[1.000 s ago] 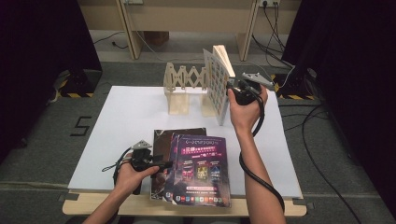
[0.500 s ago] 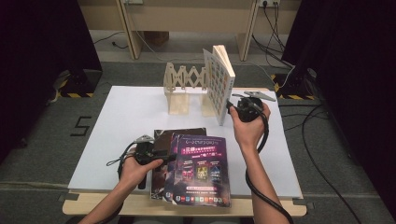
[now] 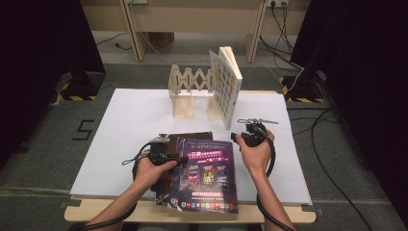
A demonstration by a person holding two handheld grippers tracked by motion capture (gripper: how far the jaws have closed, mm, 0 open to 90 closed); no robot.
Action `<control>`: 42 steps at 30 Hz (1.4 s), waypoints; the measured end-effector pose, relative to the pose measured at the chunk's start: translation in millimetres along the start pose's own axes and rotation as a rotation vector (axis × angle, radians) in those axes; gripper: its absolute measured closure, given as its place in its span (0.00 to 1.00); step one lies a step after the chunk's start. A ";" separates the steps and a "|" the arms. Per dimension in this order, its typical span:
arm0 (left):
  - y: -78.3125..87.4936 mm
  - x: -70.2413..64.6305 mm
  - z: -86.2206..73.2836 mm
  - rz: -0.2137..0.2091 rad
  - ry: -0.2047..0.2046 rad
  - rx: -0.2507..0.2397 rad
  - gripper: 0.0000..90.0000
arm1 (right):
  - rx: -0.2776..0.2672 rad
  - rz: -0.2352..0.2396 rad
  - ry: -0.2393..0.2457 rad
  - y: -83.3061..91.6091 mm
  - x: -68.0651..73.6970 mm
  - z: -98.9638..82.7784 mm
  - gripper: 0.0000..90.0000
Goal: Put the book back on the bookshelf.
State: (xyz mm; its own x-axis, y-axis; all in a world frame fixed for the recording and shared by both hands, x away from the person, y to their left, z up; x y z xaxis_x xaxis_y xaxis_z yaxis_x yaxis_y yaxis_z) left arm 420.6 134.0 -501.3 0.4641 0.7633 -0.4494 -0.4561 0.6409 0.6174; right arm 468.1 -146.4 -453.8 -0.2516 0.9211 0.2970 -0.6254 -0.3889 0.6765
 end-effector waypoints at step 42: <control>-9.2 -14.1 -21.2 -0.154 0.282 -0.001 0.78 | 0.166 0.018 -0.083 -20.3 13.3 -58.3 0.60</control>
State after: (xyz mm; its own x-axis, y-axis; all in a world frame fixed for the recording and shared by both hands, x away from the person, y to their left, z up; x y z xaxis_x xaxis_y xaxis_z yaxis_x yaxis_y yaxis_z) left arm 402.2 119.1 -514.4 0.2993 0.6496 -0.6989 -0.3973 0.7508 0.5277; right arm 434.4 -125.3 -502.9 -0.1960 0.9121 0.3602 -0.4894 -0.4093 0.7701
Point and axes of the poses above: each handheld gripper's, and its own axes: y roughly backward along the jaws, z roughly out of its top, x roughly to its left, the point moved 4 cm from there along -y, roughly forward along the jaws, and after that the axes turned 1 degree about y, right-handed, at the moved point
